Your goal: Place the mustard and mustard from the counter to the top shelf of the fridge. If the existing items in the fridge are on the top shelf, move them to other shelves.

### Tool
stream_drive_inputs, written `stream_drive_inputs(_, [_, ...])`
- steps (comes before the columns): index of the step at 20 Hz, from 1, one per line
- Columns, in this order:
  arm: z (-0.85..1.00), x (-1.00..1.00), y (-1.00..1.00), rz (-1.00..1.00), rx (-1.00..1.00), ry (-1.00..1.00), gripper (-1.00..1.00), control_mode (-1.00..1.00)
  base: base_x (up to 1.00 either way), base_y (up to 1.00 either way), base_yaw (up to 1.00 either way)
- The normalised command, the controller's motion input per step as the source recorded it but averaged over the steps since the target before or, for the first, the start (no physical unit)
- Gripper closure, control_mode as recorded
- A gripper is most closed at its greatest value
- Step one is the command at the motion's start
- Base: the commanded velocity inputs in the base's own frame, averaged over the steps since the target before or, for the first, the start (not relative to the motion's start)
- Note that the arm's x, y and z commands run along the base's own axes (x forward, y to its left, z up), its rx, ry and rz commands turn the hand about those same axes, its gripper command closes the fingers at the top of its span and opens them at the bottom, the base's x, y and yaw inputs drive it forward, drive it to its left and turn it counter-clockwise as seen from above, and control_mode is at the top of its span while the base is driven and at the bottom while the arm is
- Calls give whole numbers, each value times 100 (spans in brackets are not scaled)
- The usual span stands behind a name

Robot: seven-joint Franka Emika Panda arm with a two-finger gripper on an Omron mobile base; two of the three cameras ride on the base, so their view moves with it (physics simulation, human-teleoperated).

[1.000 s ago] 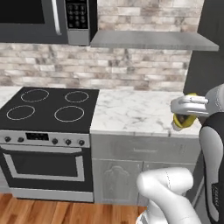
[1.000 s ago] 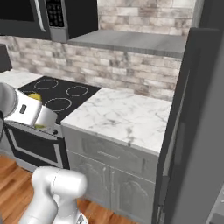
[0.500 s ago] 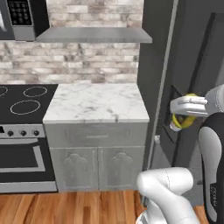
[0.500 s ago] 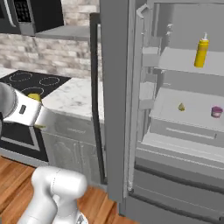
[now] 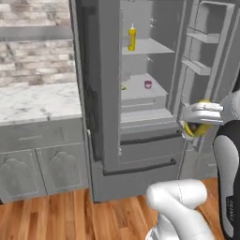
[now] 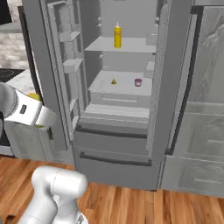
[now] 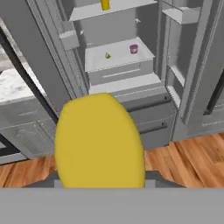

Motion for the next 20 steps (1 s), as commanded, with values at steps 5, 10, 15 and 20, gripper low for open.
stream_drive_inputs(5, [0, 0, 0, 0, 0, 0, 100, 100, 4, -80, -22])
stream_drive_inputs(10, [0, 0, 0, 0, 0, 0, 100, 100, 47, -4, 9])
stream_drive_inputs(15, [0, 0, 0, 0, 0, 0, 100, 100, 31, -2, 26])
stream_drive_inputs(20, [0, 0, 0, 0, 0, 0, 100, 100, 49, -10, 14])
